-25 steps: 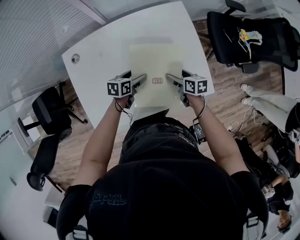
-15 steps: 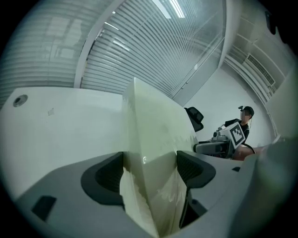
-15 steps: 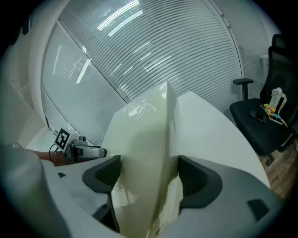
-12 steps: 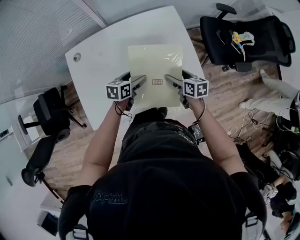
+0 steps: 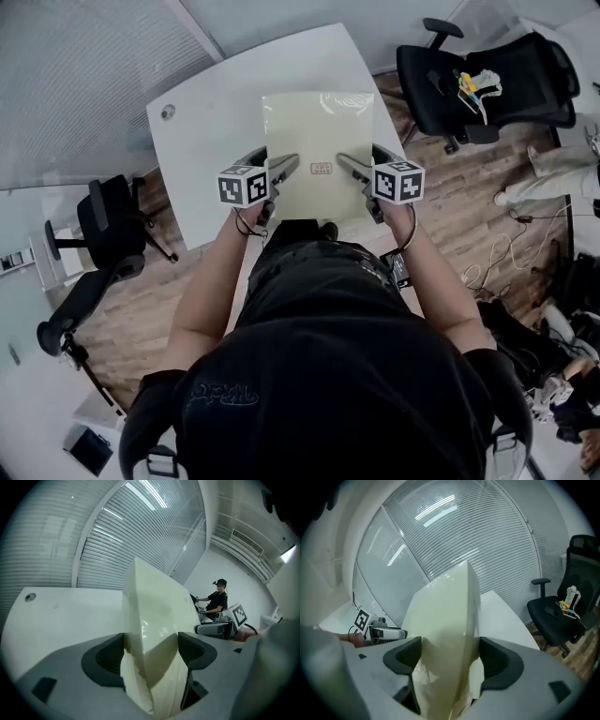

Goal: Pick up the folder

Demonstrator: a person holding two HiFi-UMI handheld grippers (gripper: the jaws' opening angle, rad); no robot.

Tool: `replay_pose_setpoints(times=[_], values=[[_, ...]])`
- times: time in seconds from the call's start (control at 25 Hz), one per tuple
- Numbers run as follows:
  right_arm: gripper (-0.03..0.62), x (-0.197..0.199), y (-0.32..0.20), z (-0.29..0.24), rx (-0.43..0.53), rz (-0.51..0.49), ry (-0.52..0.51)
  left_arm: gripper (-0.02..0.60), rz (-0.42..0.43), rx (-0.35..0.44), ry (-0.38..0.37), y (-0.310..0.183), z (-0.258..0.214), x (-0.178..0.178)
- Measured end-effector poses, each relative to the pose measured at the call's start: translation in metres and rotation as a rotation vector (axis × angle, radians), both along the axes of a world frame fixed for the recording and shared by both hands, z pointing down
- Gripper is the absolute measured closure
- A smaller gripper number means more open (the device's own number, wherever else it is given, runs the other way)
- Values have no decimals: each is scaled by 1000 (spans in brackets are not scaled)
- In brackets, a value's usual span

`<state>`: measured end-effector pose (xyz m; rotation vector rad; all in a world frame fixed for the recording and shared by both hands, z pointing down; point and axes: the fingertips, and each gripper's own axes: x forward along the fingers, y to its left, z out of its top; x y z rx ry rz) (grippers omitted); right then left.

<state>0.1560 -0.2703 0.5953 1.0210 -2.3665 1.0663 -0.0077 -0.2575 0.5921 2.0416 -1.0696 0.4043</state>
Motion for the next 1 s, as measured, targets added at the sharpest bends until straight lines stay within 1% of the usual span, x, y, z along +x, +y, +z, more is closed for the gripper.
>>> replay_pose_setpoints(times=[0.28,0.48,0.68,1.0], values=[[215,0,31,-4,6,-15,-17,210,-16,19,-19,33,-9,0],[215,-12,52,-12,20,-37,-14,209,-28,25,-24,57,-15,-11],[215,-24,65,-18,29,-38,-6,210,-33,37,-19,70,-21,-23],[215,-85,109,-30,42,-18,4,209,-24,50,10,111,-29,-84]])
